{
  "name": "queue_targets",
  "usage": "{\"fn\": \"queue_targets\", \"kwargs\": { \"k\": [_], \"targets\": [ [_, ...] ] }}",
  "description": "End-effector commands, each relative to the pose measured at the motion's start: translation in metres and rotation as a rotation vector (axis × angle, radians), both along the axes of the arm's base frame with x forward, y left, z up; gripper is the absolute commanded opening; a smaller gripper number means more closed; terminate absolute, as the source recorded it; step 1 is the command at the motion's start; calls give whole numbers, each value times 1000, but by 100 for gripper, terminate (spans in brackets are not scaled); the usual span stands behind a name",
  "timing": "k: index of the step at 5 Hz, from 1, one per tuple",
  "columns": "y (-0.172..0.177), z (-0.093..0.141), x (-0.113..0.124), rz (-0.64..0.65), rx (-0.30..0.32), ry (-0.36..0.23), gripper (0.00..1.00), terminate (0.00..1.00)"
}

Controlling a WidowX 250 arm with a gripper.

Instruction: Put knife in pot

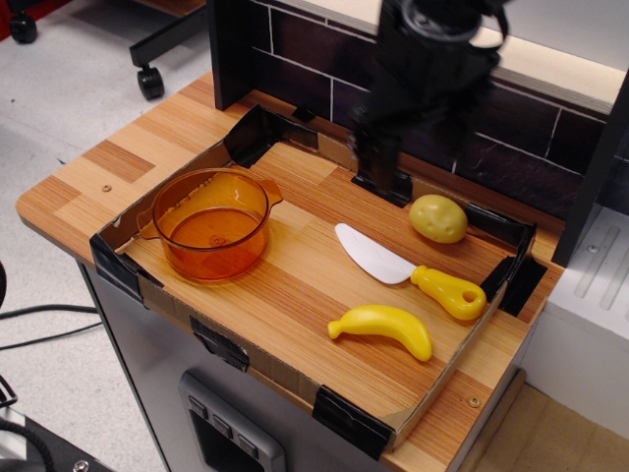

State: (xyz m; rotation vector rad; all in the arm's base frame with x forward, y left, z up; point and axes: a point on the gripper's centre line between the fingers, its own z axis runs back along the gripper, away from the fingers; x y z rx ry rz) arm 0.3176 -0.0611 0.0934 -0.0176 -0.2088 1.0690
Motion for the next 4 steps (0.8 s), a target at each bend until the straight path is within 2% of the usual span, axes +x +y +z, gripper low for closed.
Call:
{"fn": "queue_targets", "kwargs": {
  "k": [1, 2, 4],
  "targets": [
    [-28, -10, 15, -35, -24, -73, 100, 0],
    [-38, -28, 13, 18, -6, -61, 100, 0],
    [-57, -52, 2, -4, 4, -27, 100, 0]
  ]
}}
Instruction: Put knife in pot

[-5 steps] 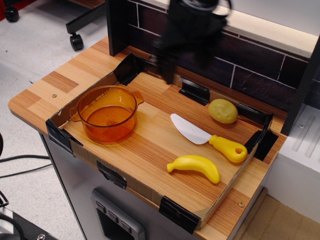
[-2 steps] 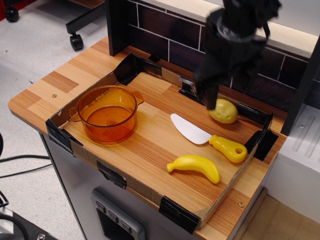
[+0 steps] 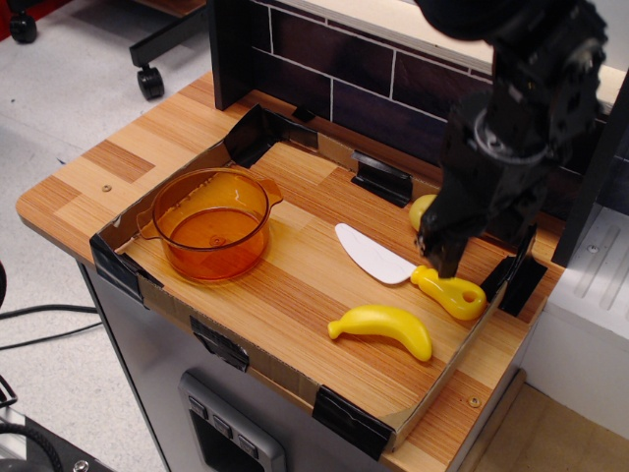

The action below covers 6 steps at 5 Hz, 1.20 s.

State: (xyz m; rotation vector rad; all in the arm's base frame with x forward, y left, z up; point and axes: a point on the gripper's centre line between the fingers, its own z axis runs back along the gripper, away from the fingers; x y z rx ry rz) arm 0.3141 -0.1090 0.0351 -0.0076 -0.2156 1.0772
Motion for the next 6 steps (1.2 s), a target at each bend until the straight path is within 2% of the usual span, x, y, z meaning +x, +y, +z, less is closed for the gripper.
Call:
{"fn": "queue_targets", "kwargs": {
  "k": [1, 2, 4, 5, 6],
  "targets": [
    [-5, -9, 6, -3, 14, -10, 100, 0],
    [-2, -23, 5, -10, 29, 3, 100, 0],
    [-7, -33, -2, -30, 23, 37, 100, 0],
    [-8, -33, -2, -38, 4, 66, 0, 0],
    [-8, -27, -3, -9, -23, 81, 0, 0]
  ]
}}
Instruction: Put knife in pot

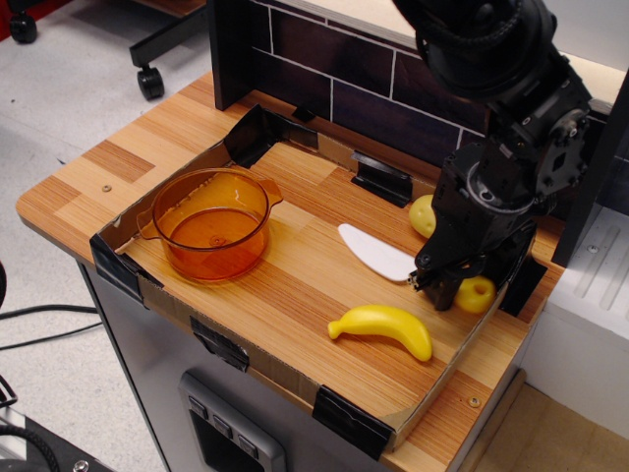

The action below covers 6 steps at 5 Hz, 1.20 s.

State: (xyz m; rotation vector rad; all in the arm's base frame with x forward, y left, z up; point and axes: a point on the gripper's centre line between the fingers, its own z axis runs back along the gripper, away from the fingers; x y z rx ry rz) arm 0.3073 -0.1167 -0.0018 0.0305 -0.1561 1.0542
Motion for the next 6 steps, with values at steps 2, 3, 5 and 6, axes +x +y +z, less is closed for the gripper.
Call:
{"fn": "queue_targets", "kwargs": {
  "k": [2, 3, 5, 6],
  "targets": [
    [5, 29, -2, 134, -54, -14, 0, 0],
    [11, 47, -2, 218, -57, -45, 0, 0],
    [26, 113, -12, 247, -119, -240, 0, 0],
    [58, 123, -24, 254, -119, -185, 0, 0]
  ]
}}
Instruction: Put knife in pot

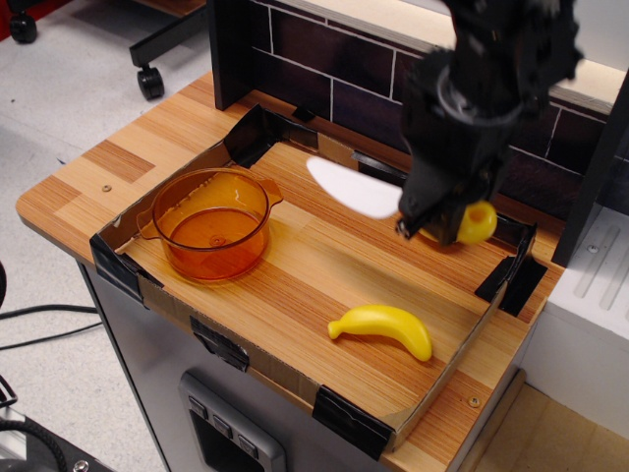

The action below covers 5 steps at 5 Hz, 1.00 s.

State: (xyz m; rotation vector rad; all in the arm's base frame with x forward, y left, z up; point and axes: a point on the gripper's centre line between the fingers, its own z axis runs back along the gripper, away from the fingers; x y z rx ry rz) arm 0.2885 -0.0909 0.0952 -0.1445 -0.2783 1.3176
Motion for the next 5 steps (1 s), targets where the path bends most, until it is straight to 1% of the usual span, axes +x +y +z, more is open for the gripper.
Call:
{"fn": "queue_targets", "kwargs": {
  "k": [1, 2, 3, 4, 5],
  "targets": [
    [70, 16, -9, 18, 40, 45, 0, 0],
    [104, 8, -2, 43, 68, 57, 0, 0],
    [136, 5, 1, 60, 76, 43, 0, 0],
    [154, -6, 1, 49, 85, 67, 0, 0],
    [166, -11, -2, 39, 101, 59, 0, 0]
  ]
}}
